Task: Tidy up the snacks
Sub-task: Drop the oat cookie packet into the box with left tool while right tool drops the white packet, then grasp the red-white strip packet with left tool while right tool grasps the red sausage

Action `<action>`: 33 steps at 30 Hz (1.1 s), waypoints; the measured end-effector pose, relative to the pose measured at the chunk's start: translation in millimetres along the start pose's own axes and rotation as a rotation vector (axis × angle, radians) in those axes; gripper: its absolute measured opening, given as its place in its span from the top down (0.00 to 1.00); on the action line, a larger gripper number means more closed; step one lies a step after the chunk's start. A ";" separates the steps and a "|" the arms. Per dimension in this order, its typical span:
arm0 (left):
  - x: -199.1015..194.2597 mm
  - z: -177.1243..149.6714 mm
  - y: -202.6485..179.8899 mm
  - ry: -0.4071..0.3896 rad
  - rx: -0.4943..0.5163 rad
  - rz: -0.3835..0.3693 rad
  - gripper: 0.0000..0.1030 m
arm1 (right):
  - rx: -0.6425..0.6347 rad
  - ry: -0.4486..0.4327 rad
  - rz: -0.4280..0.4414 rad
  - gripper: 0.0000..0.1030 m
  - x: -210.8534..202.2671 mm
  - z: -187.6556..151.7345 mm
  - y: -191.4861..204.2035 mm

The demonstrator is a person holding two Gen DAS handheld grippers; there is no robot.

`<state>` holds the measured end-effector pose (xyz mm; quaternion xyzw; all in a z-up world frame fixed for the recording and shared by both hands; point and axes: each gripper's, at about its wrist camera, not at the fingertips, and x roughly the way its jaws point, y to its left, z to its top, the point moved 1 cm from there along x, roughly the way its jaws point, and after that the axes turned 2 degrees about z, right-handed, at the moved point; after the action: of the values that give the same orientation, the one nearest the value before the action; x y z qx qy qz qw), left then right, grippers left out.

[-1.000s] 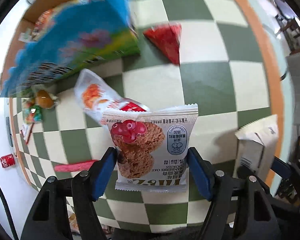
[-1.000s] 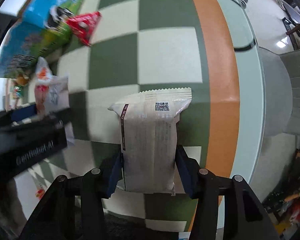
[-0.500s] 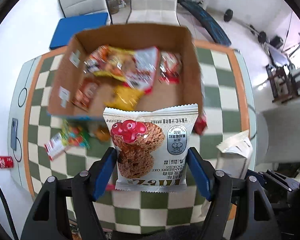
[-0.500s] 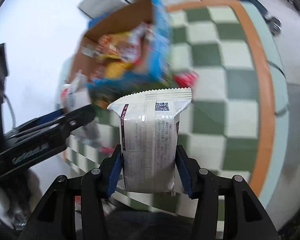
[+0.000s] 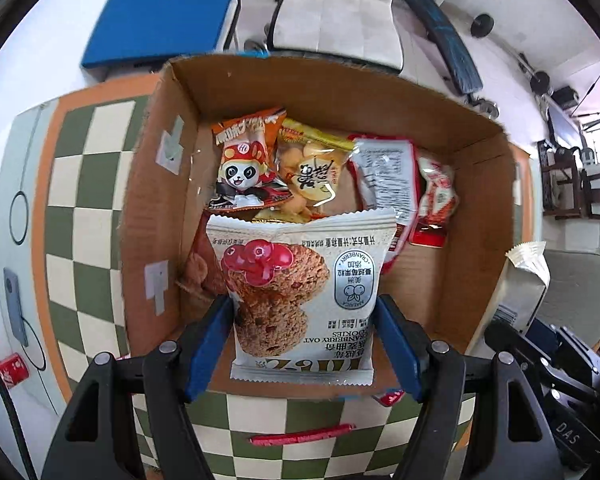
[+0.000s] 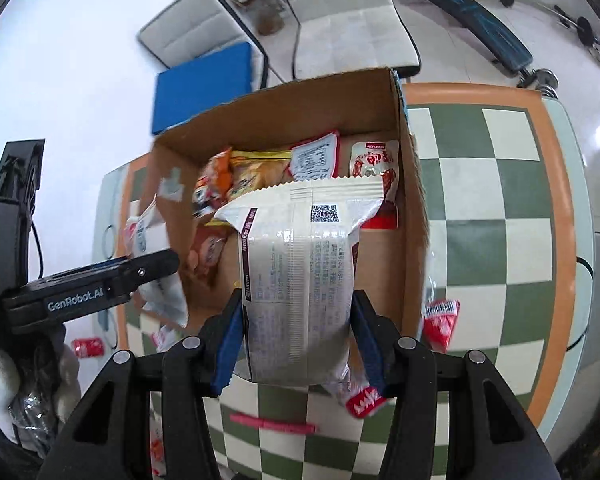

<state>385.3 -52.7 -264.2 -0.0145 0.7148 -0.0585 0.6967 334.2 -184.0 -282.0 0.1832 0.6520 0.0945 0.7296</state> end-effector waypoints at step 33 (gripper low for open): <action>-73.1 -92.0 26.5 -0.458 0.136 0.066 0.18 | -0.221 -0.201 -0.118 0.16 7.5 -54.4 57.9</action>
<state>297.3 -13.1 -192.2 0.0429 0.5329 -0.0787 0.8414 287.4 -120.3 -270.8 0.0718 0.5710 0.1039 0.8112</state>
